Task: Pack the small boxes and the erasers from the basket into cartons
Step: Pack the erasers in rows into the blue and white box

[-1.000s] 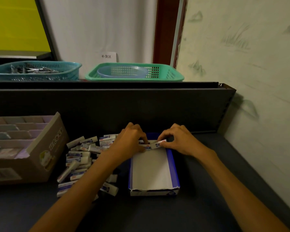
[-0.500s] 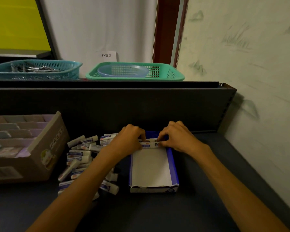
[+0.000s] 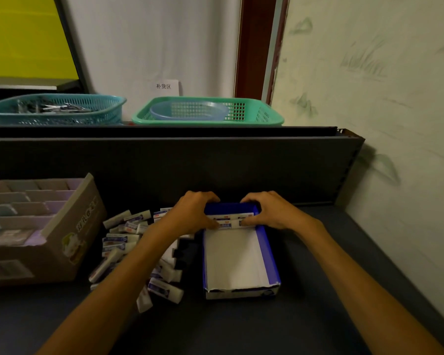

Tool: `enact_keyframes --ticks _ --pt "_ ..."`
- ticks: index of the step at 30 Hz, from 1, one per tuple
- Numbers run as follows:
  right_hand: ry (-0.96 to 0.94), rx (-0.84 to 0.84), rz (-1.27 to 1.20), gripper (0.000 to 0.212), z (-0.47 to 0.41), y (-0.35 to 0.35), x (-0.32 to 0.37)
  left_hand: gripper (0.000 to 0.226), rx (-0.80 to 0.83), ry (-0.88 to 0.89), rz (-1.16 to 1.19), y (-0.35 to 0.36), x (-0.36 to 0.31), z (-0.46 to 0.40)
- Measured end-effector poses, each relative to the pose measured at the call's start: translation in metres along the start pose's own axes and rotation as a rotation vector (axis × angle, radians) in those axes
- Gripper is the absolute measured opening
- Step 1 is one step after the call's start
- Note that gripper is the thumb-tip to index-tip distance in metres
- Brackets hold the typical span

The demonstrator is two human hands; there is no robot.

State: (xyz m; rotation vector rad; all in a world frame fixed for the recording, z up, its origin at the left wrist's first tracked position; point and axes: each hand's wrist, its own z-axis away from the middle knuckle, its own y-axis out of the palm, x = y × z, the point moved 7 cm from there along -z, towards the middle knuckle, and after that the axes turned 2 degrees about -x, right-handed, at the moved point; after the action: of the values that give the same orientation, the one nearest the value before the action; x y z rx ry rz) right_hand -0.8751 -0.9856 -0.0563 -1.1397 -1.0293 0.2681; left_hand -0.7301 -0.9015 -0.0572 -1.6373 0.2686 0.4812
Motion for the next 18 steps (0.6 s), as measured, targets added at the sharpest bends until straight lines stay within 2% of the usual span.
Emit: enact_keyframes --ticks 3,12,18 --pt "0.031 0.015 -0.017 0.046 -0.0034 0.0003 -0.002 0.052 0.043 0.018 -0.016 0.0018 0.0006 -0.0028" --pt "0.04 0.056 0.006 0.046 -0.0053 0.0017 0.0 0.055 0.12 0.027 -0.046 0.0032 -0.0052 -0.0088" --pt "0.045 0.078 0.082 0.042 -0.0086 0.0042 0.0018 0.049 0.112 0.021 -0.077 0.0042 -0.0043 -0.0102"
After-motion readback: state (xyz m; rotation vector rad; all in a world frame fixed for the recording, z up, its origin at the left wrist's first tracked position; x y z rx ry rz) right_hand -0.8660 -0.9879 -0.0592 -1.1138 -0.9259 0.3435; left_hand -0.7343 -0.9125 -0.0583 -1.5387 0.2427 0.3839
